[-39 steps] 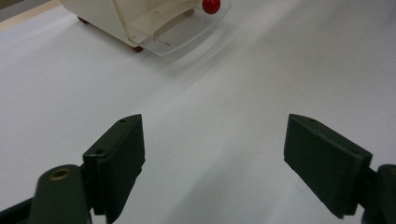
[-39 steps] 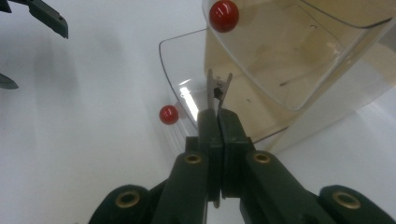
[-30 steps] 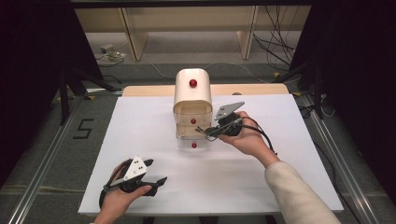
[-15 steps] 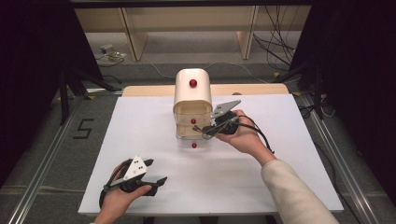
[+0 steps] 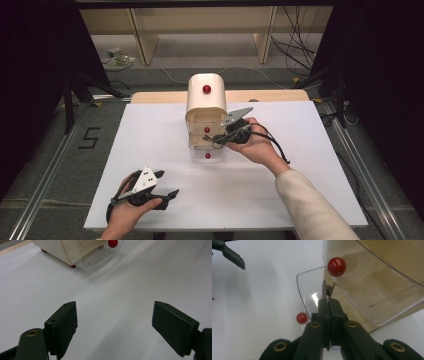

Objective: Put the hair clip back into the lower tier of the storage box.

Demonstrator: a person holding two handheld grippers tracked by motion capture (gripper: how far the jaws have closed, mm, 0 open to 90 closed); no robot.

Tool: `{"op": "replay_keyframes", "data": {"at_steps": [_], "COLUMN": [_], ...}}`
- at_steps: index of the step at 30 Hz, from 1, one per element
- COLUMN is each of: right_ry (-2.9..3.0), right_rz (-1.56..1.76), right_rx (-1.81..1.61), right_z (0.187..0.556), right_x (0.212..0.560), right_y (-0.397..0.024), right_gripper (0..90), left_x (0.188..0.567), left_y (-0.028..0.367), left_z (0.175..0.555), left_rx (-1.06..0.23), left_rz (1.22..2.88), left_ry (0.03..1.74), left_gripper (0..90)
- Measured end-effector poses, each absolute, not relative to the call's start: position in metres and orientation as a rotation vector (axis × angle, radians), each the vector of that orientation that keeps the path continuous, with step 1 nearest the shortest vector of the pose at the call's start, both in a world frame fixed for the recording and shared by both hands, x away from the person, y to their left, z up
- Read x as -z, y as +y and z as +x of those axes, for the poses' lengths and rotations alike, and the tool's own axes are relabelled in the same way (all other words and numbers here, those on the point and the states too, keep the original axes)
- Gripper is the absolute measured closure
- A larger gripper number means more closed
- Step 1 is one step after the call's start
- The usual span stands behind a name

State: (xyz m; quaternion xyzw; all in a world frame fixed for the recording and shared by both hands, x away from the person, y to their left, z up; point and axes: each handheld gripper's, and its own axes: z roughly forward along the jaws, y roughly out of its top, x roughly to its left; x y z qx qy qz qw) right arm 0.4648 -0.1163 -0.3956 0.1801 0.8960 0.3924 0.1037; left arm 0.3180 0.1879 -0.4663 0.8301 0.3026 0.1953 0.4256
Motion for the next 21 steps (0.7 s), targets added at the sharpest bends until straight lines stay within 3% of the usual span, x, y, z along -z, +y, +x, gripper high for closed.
{"op": "replay_keyframes", "data": {"at_steps": [21], "right_ry": [2.635], "right_rz": [0.534], "right_rx": [-1.16], "right_z": [0.469], "right_x": [0.4], "right_y": [-0.105], "right_gripper": [90.0], "left_x": [0.466], "left_y": [0.187], "left_z": [0.318], "left_rx": [-0.485], "left_rz": [2.069], "left_ry": [0.753], "left_gripper": [20.4]}}
